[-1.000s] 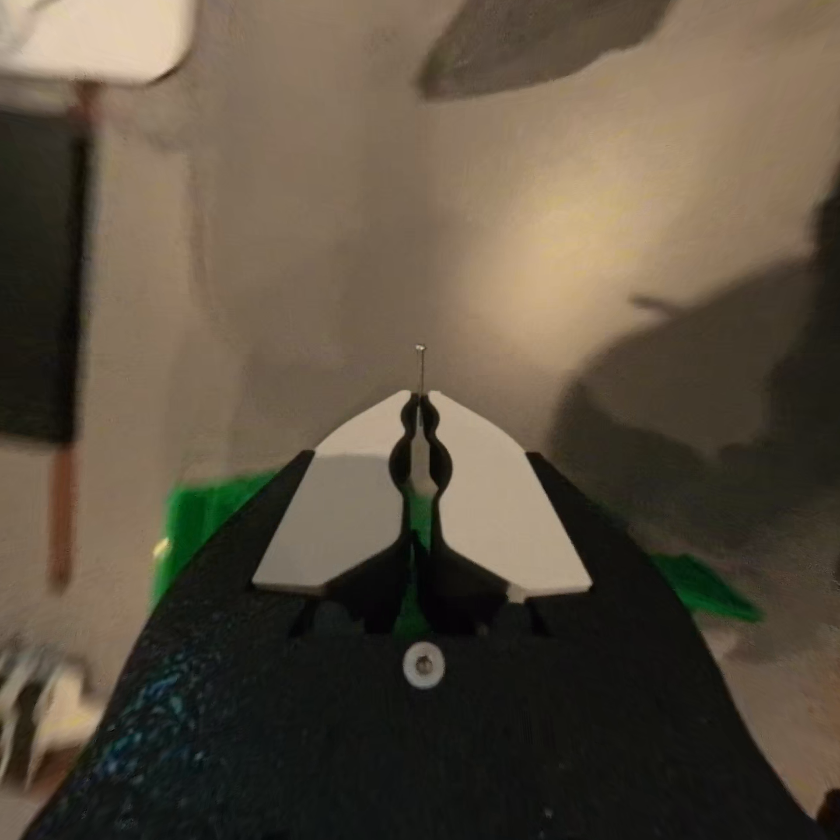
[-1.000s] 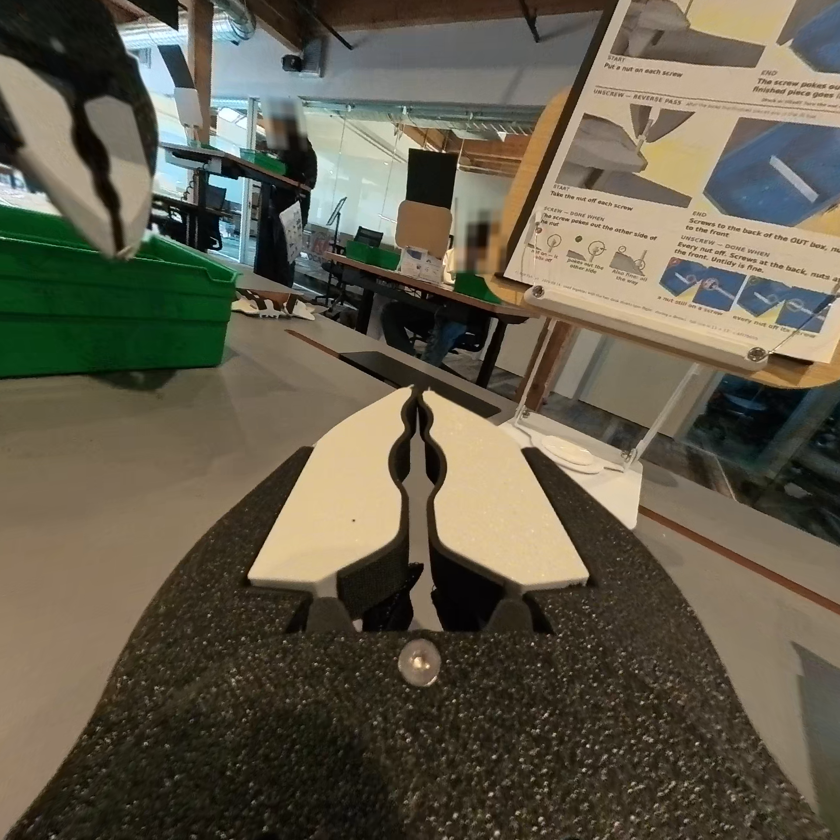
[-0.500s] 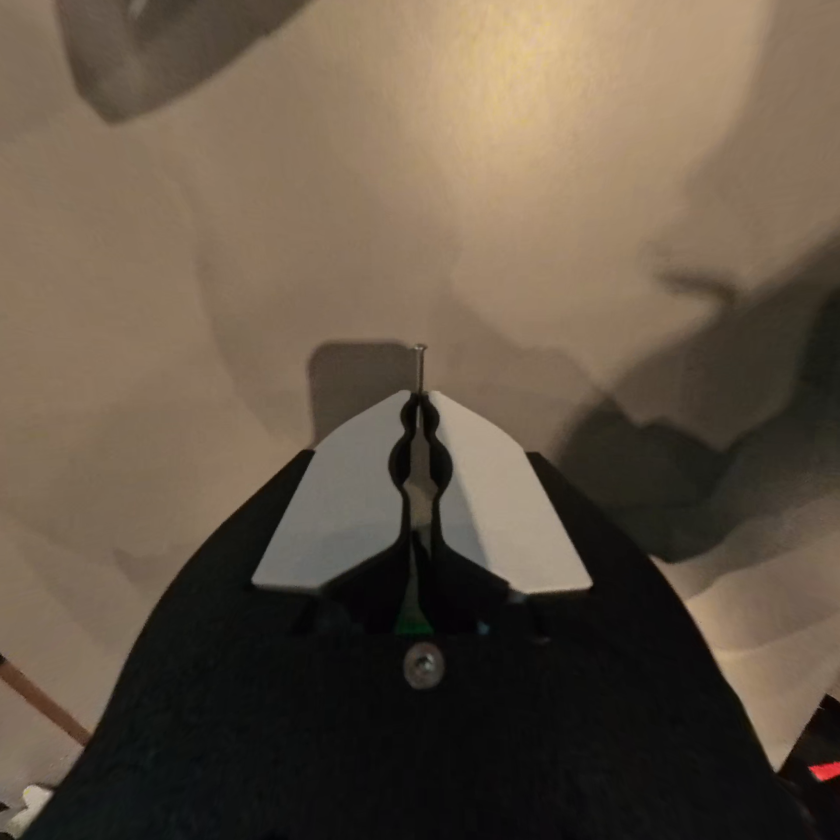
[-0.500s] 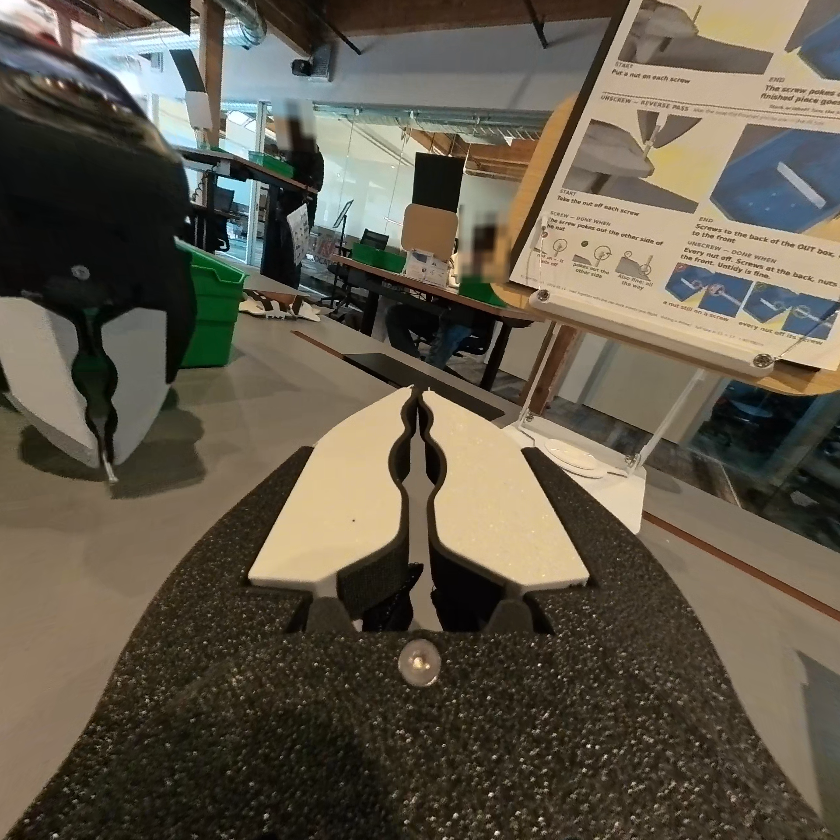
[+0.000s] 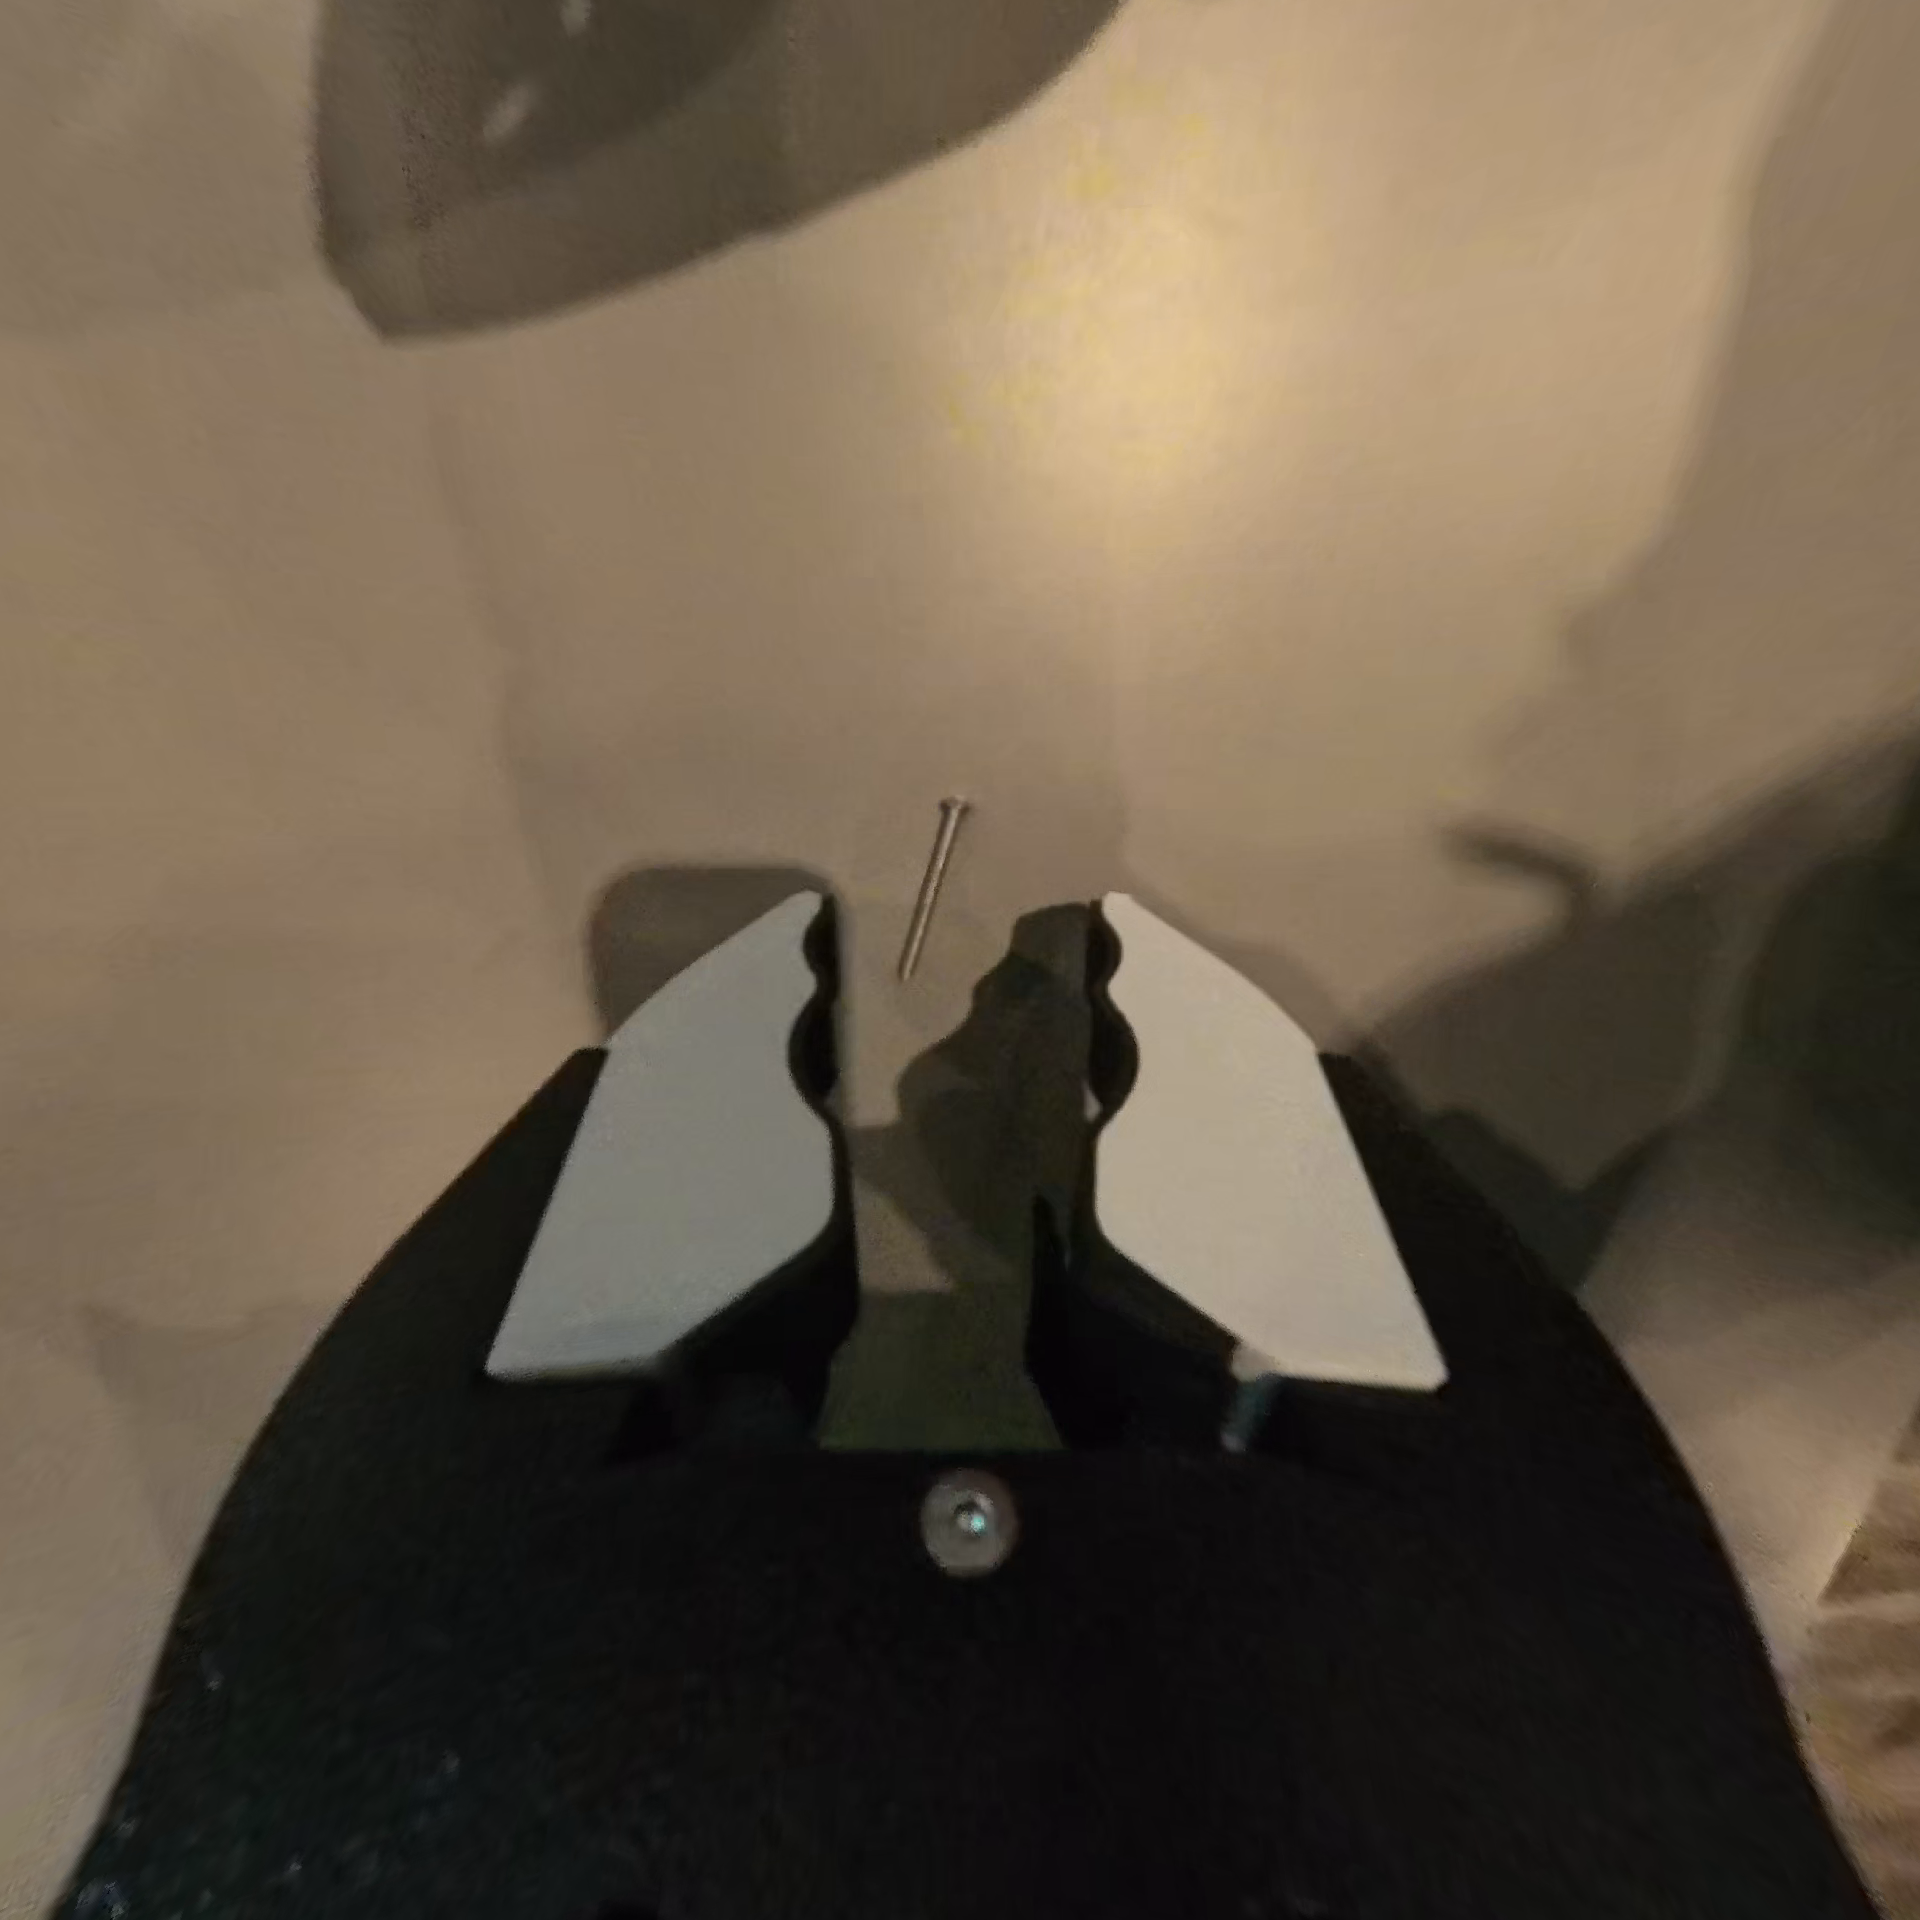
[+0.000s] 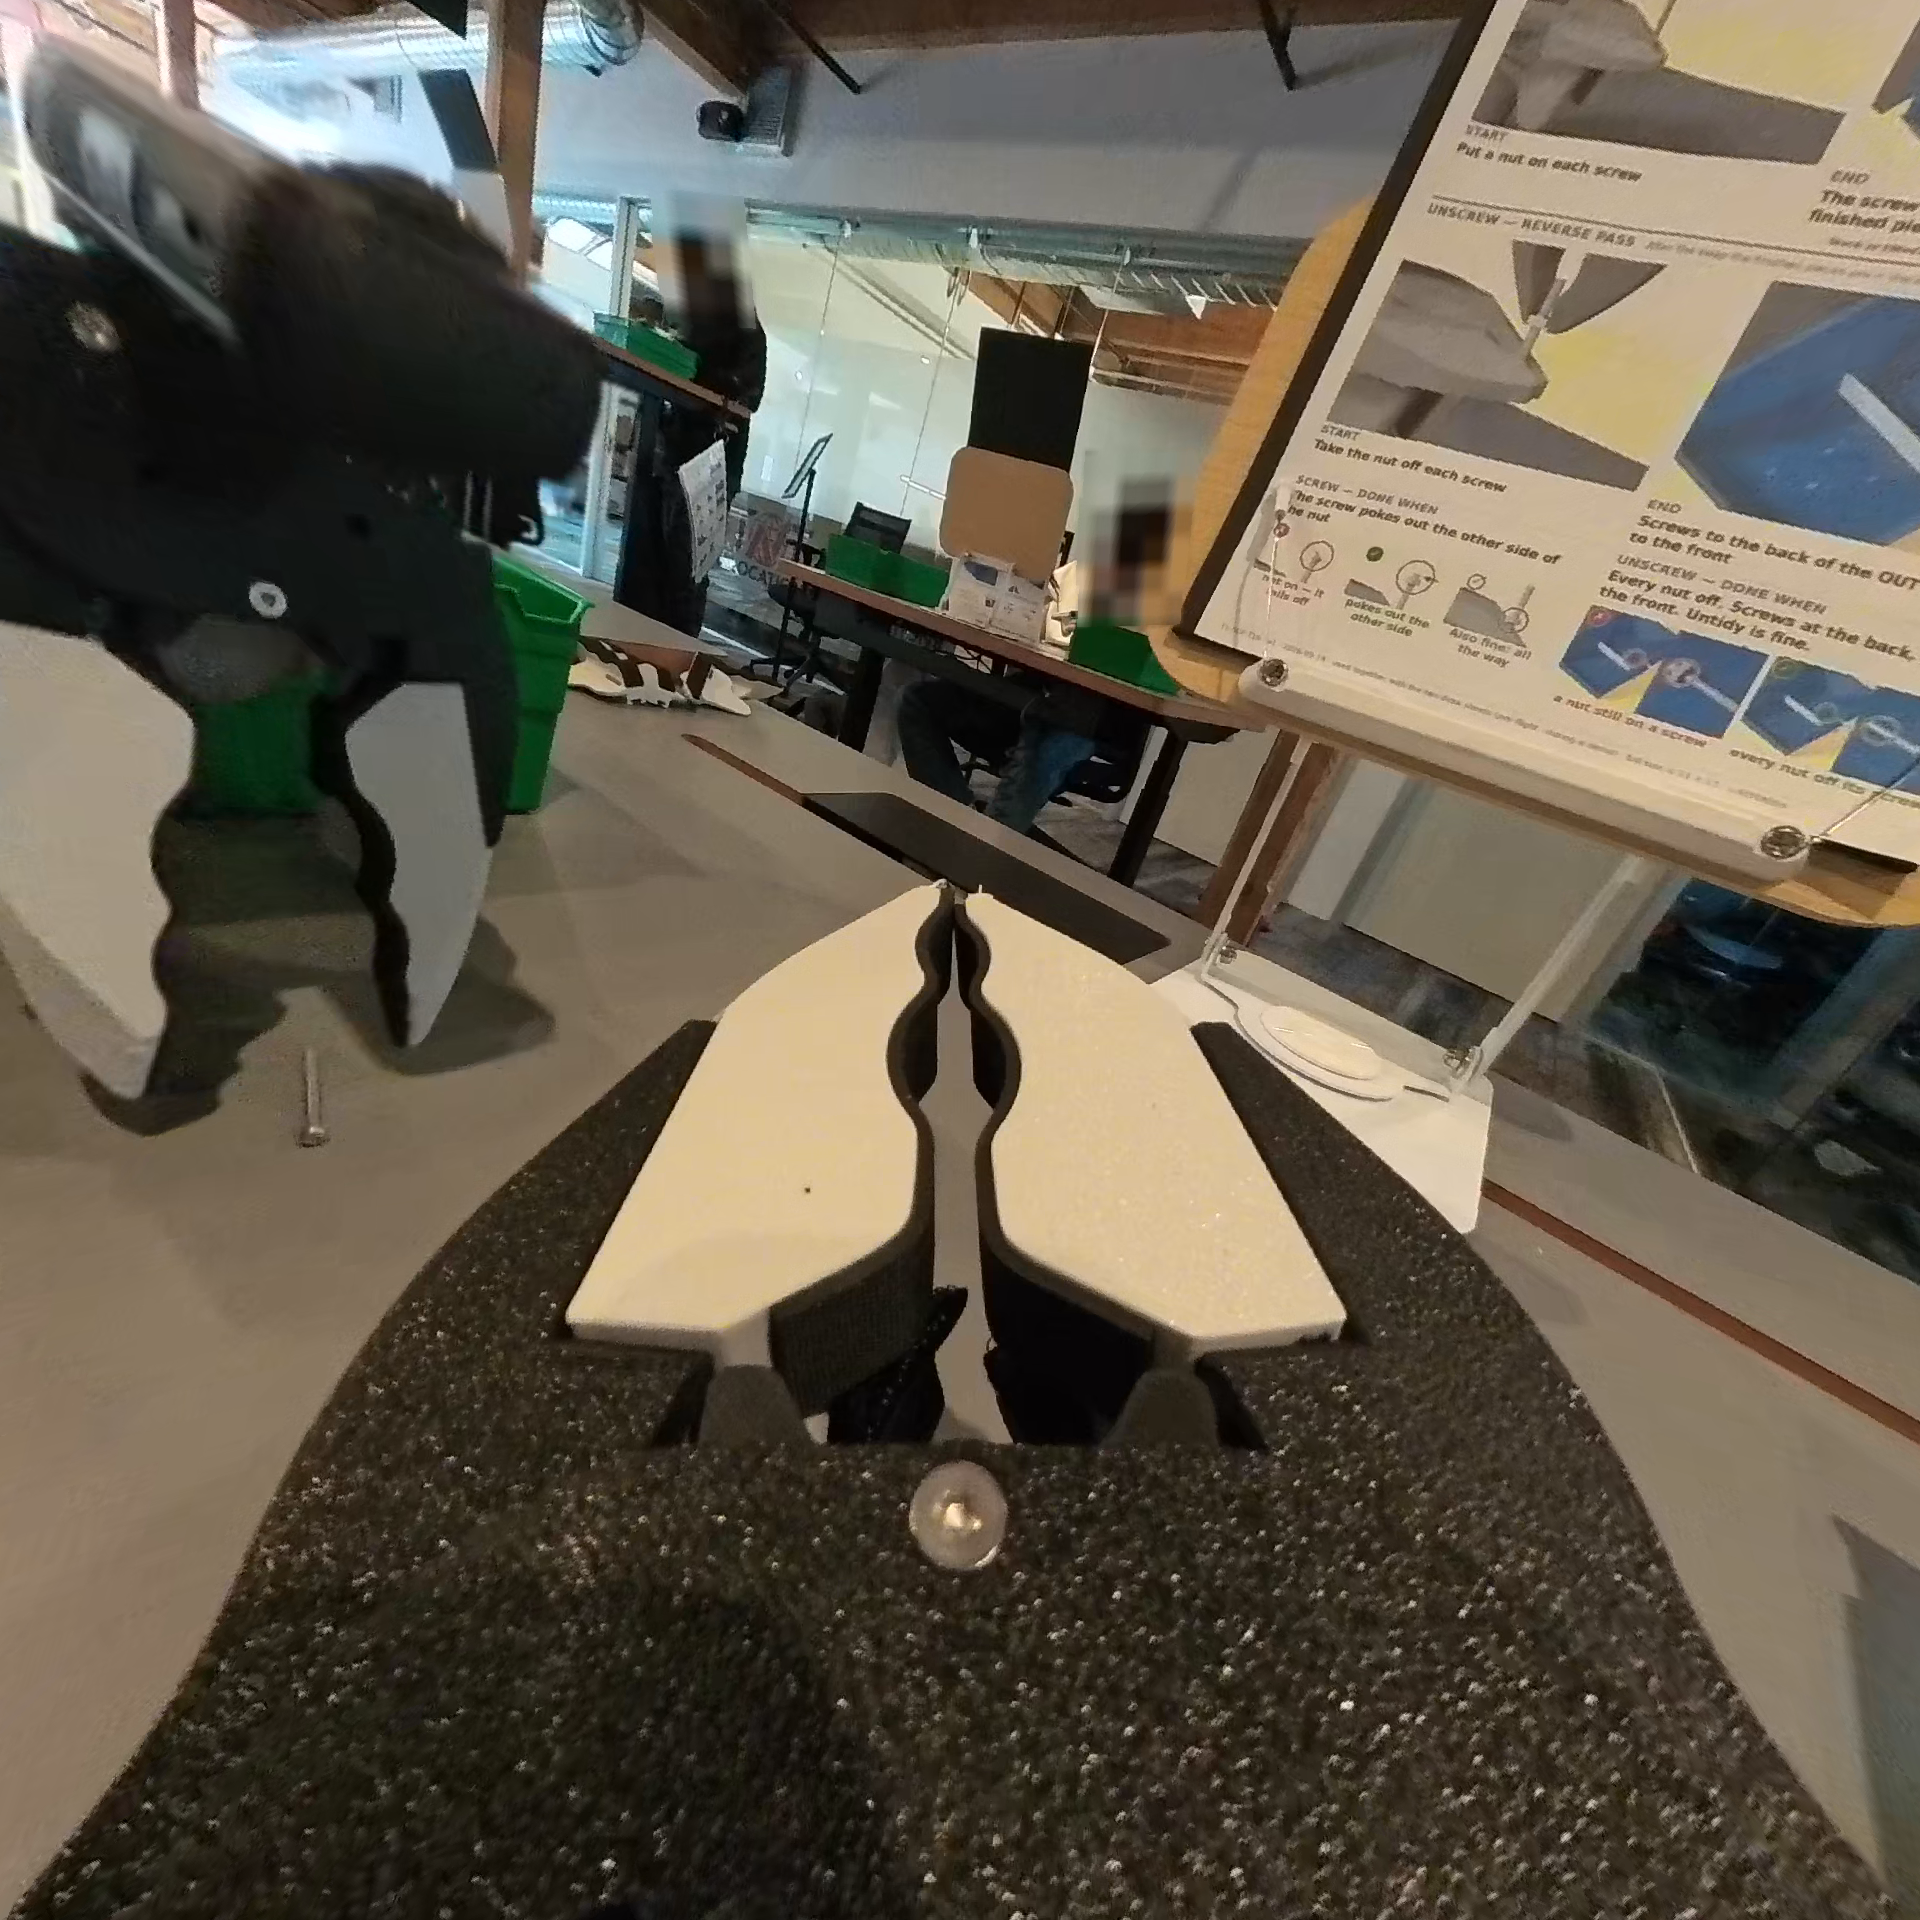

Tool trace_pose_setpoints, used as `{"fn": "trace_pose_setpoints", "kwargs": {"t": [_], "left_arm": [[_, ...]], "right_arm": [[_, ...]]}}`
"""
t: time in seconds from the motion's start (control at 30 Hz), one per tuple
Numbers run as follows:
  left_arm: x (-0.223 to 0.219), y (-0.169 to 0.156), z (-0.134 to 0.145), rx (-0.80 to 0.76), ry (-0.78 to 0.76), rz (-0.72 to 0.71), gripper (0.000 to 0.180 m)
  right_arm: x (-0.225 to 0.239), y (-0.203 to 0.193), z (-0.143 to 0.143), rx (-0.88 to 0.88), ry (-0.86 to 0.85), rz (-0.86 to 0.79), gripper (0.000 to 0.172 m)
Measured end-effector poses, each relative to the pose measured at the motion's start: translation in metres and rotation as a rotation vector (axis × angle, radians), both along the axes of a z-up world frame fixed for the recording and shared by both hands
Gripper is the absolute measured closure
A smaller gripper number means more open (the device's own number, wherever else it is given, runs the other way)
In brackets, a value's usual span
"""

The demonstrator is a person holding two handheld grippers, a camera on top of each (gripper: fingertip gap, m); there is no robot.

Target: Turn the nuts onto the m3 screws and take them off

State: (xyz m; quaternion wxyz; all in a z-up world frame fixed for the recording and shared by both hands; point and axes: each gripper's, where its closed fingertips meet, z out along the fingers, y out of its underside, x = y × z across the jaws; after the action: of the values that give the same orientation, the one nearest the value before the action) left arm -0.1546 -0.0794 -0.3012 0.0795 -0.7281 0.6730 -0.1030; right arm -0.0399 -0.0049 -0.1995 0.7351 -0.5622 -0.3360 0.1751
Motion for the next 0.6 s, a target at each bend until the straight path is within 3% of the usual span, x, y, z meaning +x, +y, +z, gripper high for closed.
{"fn": "trace_pose_setpoints", "kwargs": {"t": [0.17,0.3,0.37,0.47,0.6], "left_arm": [[0.003,0.010,0.066,0.203,-0.248,0.072,0.143],[-0.052,0.021,0.139,0.429,-0.368,0.264,0.147],[-0.096,0.022,0.160,0.490,-0.382,0.376,0.142],[-0.168,0.014,0.157,0.489,-0.292,0.535,0.141],[-0.237,-0.011,0.121,0.369,-0.136,0.655,0.140]], "right_arm": [[0.002,-0.001,0.001,0.001,0.011,0.002,0.172],[0.002,0.000,0.001,-0.003,0.016,0.001,0.172],[0.002,0.000,0.001,-0.001,0.013,0.000,0.172],[0.001,0.000,0.000,0.002,0.004,-0.003,0.172],[-0.001,-0.001,-0.001,0.013,-0.016,-0.011,0.172]]}}
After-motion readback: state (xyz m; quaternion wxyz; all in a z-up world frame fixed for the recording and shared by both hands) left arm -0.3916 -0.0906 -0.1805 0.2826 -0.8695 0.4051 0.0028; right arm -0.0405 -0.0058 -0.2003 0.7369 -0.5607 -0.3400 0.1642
